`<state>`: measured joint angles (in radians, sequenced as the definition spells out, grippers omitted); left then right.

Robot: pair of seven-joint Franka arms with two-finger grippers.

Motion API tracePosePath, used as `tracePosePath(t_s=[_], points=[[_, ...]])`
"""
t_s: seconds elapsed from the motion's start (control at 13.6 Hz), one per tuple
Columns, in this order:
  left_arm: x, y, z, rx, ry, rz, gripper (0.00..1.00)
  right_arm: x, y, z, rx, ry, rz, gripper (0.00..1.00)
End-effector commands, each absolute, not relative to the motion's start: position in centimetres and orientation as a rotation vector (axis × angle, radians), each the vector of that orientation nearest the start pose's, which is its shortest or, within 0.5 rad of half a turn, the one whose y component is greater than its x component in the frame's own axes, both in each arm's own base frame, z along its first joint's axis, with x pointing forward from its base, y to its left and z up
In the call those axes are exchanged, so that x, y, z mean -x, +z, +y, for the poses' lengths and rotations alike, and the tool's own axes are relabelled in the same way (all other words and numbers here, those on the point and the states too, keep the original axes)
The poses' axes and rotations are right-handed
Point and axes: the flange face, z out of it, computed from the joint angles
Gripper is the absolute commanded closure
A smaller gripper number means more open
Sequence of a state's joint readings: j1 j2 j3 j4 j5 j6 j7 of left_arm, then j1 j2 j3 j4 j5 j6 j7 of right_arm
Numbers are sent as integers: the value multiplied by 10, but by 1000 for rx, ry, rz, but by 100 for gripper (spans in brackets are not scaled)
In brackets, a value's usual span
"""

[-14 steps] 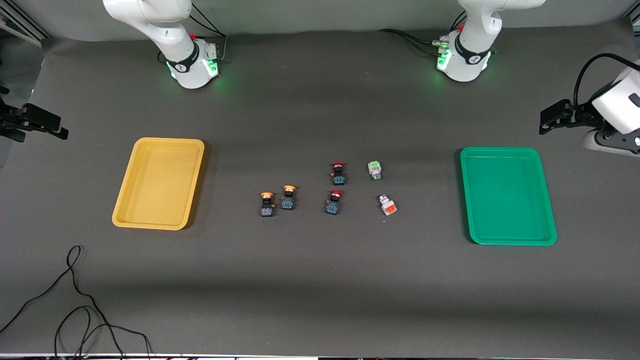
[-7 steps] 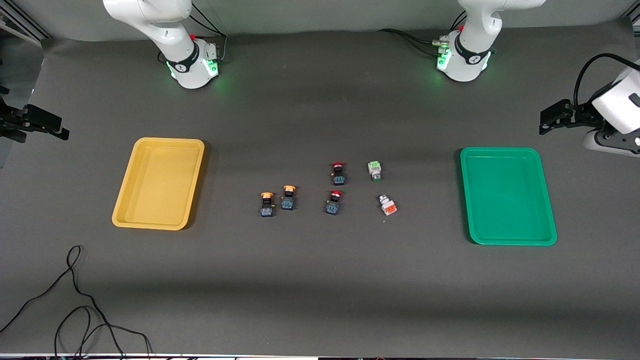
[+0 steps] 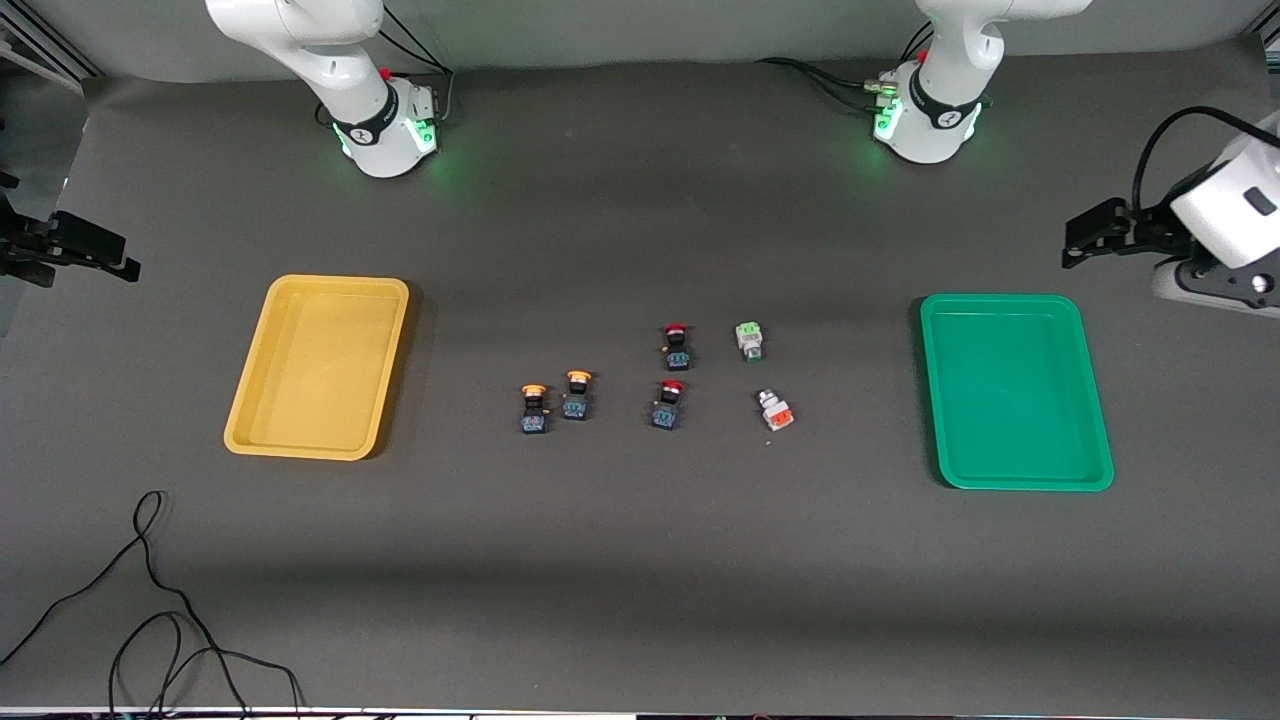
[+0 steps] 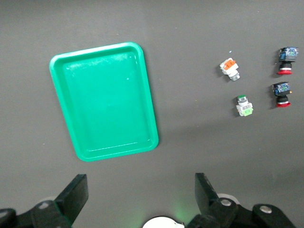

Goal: Place green and yellow buttons in trays

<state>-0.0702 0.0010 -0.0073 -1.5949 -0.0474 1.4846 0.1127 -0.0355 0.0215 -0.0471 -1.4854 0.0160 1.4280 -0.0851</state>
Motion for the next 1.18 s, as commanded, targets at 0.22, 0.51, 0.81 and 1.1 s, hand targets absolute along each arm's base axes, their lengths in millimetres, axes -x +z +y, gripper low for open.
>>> tracePosePath(t_s=[0.22, 0.51, 0.81, 1.1], points=[[-525, 591, -140, 3169, 165, 185, 0, -561, 620, -43, 3123, 203, -36, 0], [-497, 566, -236, 3160, 128, 38, 0, -569, 600, -40, 3119, 260, -53, 0], [-468, 559, -305, 3178, 70, -66, 0, -584, 569, -26, 3109, 339, -72, 0], [-457, 547, -339, 3189, 62, -97, 0, -603, 524, 31, 3114, 382, -191, 0]])
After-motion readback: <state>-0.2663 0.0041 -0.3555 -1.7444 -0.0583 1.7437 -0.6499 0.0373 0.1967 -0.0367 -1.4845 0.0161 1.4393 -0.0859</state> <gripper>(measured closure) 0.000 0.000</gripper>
